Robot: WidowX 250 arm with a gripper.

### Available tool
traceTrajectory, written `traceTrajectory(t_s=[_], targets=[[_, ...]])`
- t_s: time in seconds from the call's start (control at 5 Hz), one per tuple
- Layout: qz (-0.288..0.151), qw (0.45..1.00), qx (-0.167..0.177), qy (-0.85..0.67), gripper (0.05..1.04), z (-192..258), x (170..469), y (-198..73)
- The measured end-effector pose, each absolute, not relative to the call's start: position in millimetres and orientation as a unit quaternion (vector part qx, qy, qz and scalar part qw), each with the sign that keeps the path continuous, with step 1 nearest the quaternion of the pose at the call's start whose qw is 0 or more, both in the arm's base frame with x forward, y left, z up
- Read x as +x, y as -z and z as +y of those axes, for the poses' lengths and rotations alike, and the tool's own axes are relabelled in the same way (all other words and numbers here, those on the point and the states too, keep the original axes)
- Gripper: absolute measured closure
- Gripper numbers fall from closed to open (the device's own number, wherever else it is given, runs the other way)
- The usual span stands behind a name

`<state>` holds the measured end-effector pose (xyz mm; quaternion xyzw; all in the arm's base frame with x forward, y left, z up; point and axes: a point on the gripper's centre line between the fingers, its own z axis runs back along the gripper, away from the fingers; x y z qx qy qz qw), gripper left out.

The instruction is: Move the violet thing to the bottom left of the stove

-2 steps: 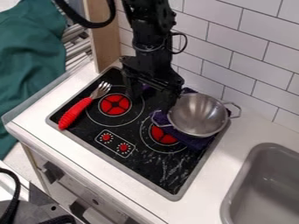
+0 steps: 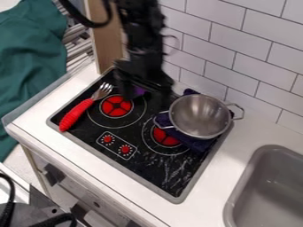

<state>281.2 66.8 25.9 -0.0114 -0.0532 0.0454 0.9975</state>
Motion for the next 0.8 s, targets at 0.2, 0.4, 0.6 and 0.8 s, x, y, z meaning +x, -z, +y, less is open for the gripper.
traceTrajectory(t_s=[0.2, 0.4, 0.6, 0.8], targets=[[-0.083, 0.993, -0.022, -0.081, 0.082, 98, 287, -29], [-0.107, 0.99, -0.029, -0.091, 0.082, 122, 302, -34], [-0.092, 0.993, -0.039, -0.061, 0.082, 132, 326, -26], [-0.049, 0.998, -0.042, -0.022, 0.082, 126, 346, -10]])
